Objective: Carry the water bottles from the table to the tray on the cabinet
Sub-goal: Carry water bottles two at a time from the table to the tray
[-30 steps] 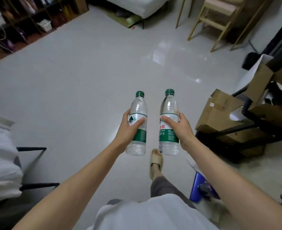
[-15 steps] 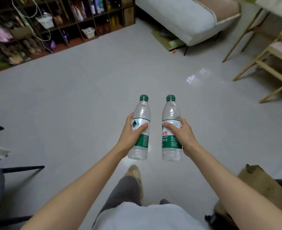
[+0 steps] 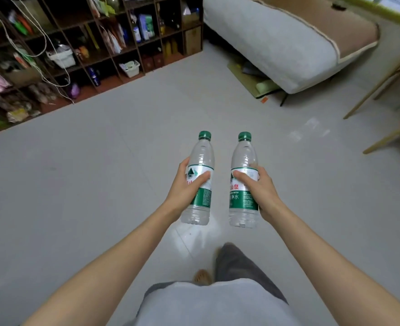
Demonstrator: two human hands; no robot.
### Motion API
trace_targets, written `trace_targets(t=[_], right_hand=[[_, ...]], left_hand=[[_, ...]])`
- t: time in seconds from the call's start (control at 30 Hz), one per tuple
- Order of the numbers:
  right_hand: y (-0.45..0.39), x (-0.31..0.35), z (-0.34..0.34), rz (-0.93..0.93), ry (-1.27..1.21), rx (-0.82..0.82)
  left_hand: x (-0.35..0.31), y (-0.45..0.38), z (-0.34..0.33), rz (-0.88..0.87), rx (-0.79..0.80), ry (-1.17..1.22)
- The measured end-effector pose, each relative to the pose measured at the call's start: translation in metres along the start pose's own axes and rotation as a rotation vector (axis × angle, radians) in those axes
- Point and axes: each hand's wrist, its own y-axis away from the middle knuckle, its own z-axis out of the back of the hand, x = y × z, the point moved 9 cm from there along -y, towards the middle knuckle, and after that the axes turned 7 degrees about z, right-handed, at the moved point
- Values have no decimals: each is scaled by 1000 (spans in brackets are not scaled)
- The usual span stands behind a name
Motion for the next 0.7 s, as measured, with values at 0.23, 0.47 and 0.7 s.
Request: trace_targets(t=[0.23,0.47,0.7], right_hand=[[-205,84,-63,42,31,80],[-397,207,-155,81,91,208],[-570,296,-261,130,134,308]], left_hand=[[-95,-193,32,-11,-47,50],[-212,-357,100,-32,-178,95],[-308,-521,178,-53,-287,164]])
